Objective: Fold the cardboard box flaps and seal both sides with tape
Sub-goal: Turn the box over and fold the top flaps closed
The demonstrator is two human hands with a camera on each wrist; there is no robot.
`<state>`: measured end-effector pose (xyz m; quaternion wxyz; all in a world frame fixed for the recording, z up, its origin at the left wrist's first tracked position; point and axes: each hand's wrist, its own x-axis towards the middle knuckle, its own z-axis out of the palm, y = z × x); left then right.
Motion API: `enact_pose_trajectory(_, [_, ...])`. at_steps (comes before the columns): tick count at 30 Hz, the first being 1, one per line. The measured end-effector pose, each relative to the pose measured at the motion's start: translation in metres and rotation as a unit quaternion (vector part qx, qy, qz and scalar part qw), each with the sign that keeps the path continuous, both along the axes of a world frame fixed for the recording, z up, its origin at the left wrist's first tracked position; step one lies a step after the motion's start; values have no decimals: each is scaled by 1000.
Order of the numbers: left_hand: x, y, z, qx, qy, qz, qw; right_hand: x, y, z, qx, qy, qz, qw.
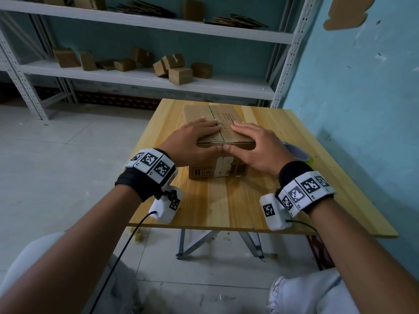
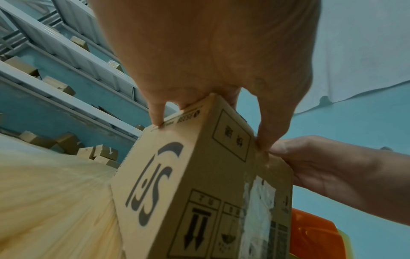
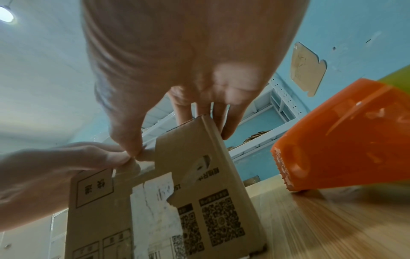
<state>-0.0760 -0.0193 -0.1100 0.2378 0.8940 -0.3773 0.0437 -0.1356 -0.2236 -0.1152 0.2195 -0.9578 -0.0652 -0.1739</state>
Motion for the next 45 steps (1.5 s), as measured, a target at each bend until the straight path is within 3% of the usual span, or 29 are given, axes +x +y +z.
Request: enact_pose_trajectory(45, [-1,3,-3,7,0,-10,1000,-3,-5,3,-46,14,11,999])
